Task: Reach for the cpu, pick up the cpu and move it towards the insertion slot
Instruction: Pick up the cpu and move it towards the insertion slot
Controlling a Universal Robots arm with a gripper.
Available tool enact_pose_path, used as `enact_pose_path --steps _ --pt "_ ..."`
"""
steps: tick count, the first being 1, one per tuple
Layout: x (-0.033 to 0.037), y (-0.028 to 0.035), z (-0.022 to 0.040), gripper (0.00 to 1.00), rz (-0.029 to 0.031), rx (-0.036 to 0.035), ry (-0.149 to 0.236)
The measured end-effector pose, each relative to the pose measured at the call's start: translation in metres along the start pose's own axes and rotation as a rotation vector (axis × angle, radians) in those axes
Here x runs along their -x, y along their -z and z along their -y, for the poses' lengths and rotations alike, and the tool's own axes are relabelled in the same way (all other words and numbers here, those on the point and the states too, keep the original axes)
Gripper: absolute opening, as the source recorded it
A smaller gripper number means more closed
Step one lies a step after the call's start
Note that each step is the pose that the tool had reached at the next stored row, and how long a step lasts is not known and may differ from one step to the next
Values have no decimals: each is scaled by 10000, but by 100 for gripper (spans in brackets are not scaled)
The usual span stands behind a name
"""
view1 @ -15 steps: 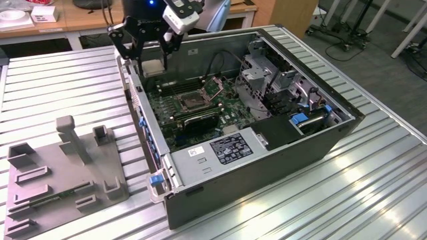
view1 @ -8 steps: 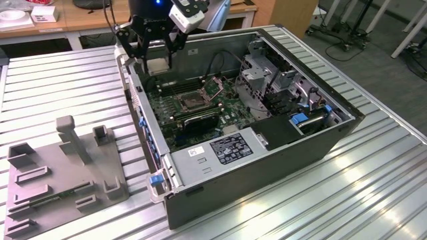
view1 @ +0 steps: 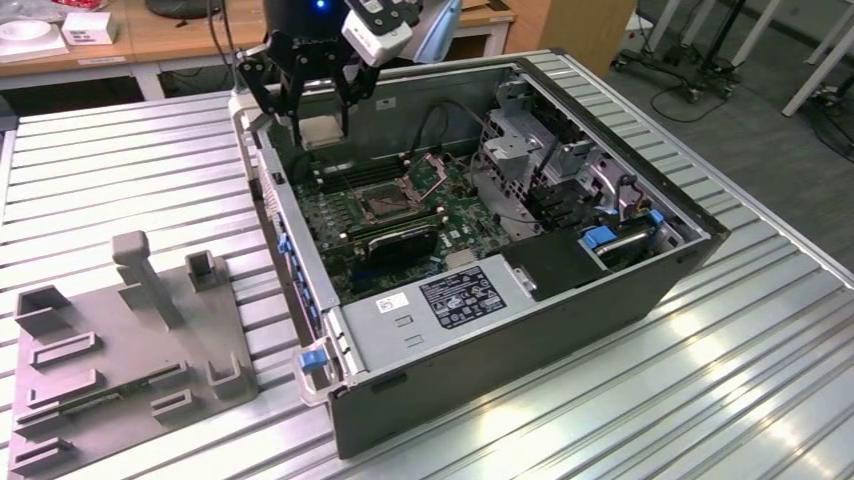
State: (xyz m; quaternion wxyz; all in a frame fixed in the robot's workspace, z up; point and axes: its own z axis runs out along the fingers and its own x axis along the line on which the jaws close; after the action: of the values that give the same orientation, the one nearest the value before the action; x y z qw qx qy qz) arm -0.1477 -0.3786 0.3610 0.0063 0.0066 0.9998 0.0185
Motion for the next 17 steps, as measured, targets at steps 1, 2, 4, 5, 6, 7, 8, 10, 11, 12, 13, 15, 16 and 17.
enact_pose_path --steps 1,2,4,5,6,7,8,10,11,12,13,15,16,17 --pt "15 -2 -7 55 1 -4 -39" --pt "30 -3 -17 55 1 -11 -51" --pt "62 -5 -40 55 1 -27 -52" --pt "77 -7 -54 55 2 -35 -53" --pt "92 -9 -69 55 3 -42 -54" --pt "107 -10 -84 55 3 -50 -56" --pt "121 -11 -100 55 2 -57 -58" --pt "151 -14 -135 55 3 -72 -60" --pt "165 -16 -154 55 2 -79 -59" --pt "181 -18 -173 55 3 -82 -58" --pt "196 -20 -193 55 3 -89 -58" --pt "229 -24 -236 55 4 -98 -59" --pt "242 -26 -257 55 4 -105 -60" --pt "252 -28 -279 55 3 -112 -61"
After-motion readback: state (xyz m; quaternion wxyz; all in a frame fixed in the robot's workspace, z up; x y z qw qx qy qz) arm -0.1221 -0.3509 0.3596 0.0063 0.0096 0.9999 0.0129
